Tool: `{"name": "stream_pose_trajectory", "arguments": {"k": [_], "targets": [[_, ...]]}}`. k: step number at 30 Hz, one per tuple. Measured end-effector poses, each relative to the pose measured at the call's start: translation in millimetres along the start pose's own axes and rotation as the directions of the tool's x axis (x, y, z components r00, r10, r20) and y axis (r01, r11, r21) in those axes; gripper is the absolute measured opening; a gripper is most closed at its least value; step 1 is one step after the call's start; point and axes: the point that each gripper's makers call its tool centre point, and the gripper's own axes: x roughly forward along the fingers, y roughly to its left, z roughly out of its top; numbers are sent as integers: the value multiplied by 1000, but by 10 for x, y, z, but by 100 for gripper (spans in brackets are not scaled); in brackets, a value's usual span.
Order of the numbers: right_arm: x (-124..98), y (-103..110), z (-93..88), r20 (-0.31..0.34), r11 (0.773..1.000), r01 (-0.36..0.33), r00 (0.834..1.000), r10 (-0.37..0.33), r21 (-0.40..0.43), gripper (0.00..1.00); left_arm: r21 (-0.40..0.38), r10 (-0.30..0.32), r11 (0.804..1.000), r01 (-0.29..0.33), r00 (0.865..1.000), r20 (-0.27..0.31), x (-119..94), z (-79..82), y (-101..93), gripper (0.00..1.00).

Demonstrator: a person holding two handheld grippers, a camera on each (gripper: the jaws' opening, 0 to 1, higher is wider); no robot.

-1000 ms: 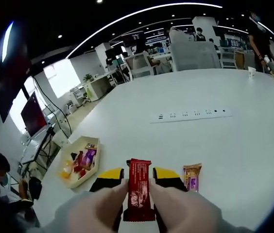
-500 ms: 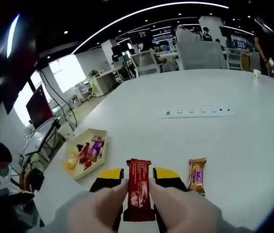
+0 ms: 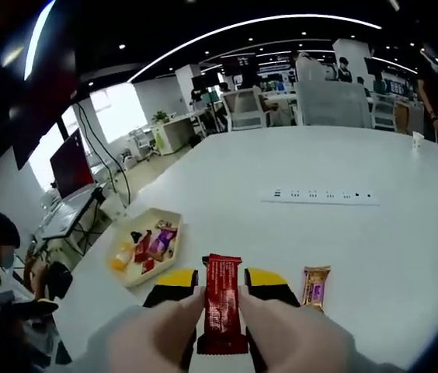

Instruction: Place the target food into the container with the food tongs after gripping and lifting it, then release it inside without dropping or visibly crushing the food.

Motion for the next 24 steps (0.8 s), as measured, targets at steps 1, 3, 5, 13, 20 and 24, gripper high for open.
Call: {"name": "stream_pose_trajectory", "arguments": {"k": [1, 3, 5, 13, 20, 24], "targets": [[-4, 10, 15, 3, 1000, -2, 1000, 2, 0, 23, 1, 2, 1000, -2, 1000, 1, -5, -1, 4, 94], [-17, 47, 52, 12, 1000, -8, 1000, 8, -2, 23, 1, 5, 1000, -5, 1000, -1, -13, -8, 10, 94], [-23, 88, 85, 20, 1000, -16, 1000, 16, -5, 23, 2, 6, 1000, -6, 1000, -2, -21, -15, 12, 93], [-55, 222, 224, 45, 998, -37, 998, 39, -41, 23, 2, 8, 1000, -8, 1000, 1, -25, -23, 9, 92], [-50, 275, 318, 60, 997, -46, 997, 49, -56, 23, -11, 29, 1000, -29, 999, -17, -33, -65, 53, 98], [-35, 301, 352, 64, 997, -50, 996, 54, -61, 23, -15, 31, 999, -32, 999, -20, -43, -59, 75, 99]]}}
